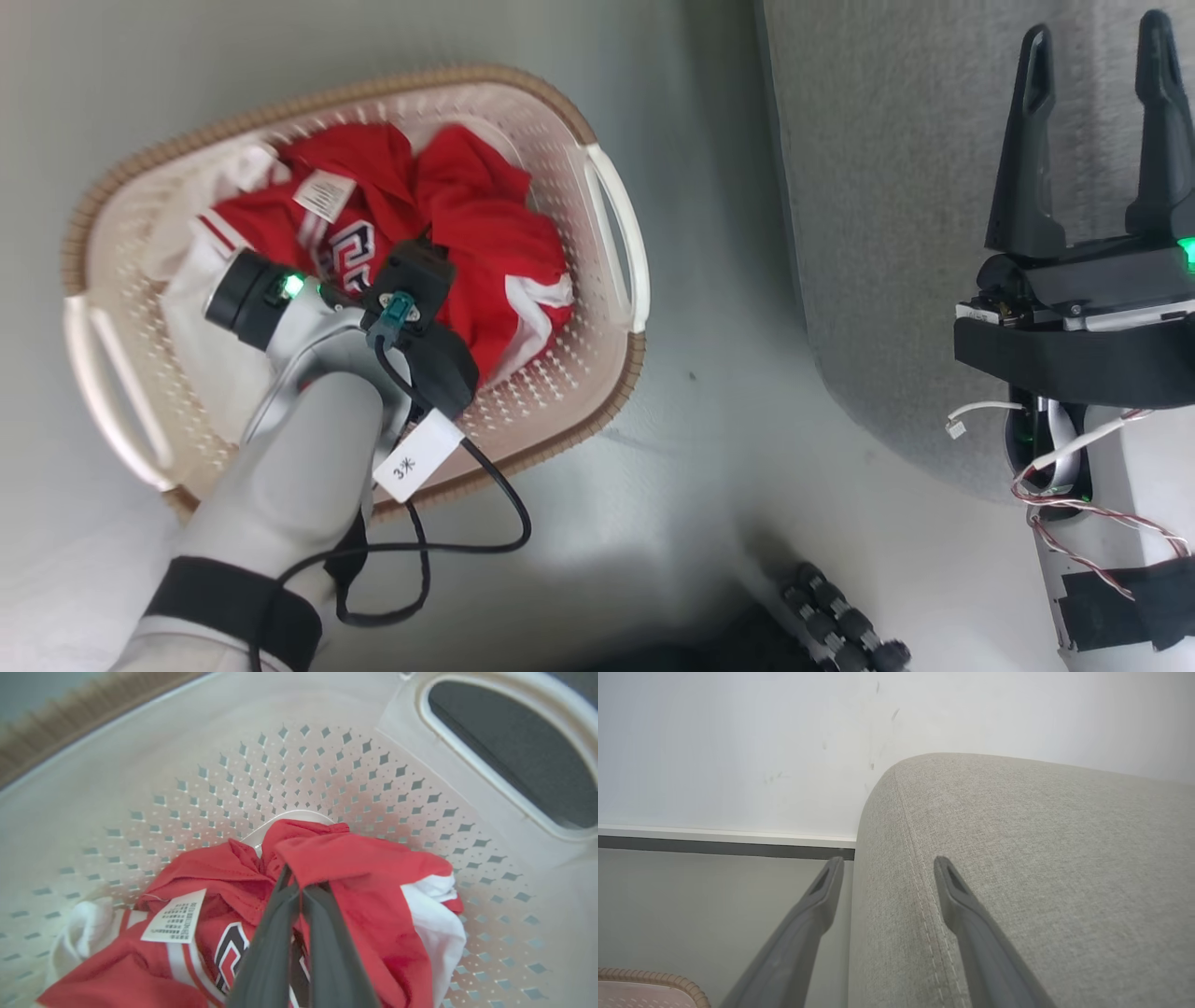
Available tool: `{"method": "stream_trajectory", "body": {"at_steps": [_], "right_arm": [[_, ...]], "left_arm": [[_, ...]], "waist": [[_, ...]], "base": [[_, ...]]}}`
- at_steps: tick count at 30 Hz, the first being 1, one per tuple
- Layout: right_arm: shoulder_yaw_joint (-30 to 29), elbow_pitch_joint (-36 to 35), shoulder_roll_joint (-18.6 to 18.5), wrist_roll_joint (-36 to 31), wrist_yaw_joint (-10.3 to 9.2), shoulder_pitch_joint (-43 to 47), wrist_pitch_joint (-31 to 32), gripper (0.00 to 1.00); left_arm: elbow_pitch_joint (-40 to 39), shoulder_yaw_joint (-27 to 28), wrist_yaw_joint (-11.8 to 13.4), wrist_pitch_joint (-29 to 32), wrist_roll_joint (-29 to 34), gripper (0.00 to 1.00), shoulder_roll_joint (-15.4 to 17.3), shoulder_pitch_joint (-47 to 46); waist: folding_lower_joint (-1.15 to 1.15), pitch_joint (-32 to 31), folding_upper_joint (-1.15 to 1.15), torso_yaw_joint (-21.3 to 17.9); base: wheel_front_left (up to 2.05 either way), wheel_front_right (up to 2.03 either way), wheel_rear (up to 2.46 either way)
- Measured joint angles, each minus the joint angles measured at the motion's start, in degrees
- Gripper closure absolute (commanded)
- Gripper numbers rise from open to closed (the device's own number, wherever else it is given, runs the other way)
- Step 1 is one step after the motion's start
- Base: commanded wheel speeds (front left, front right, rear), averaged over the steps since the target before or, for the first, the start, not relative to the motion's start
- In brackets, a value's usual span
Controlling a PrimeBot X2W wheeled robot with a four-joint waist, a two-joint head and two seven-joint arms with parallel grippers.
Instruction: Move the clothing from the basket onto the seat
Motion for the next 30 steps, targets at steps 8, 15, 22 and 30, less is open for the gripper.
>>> {"method": "stream_trajectory", "body": {"at_steps": [8, 15, 22, 30], "right_arm": [[-1.41, 4.0, 0.0, -0.04, 0.19, 1.05, 0.0, 0.0], [-2.59, 8.05, 0.04, -0.02, 0.19, 3.49, 0.0, 0.0], [-3.82, 11.47, -0.09, 0.05, 0.2, 6.09, 0.01, 0.0], [-4.86, 14.97, -0.54, 0.15, 0.77, 8.26, 0.12, 0.0]], "left_arm": [[-2.67, 0.38, -1.04, -0.35, -3.01, 1.0, -0.54, 2.37], [-8.75, 0.27, -2.52, -0.35, -5.72, 1.0, -0.74, 5.08], [-16.37, -2.16, -3.01, -0.36, -9.01, 1.0, -0.85, 6.47], [-21.27, -3.37, -3.07, -0.54, -11.13, 1.0, -0.96, 6.72]], "waist": [[0.0, -5.91, 0.0, 2.47], [0.0, -11.47, 0.0, 5.18], [0.0, -17.29, 0.0, 7.96], [-0.01, -23.19, -0.01, 10.71]], "base": [[0.0, 0.0, 0.0], [0.0, 0.0, 0.0], [0.0, 0.0, 0.0], [0.0, 0.0, 0.0]]}}
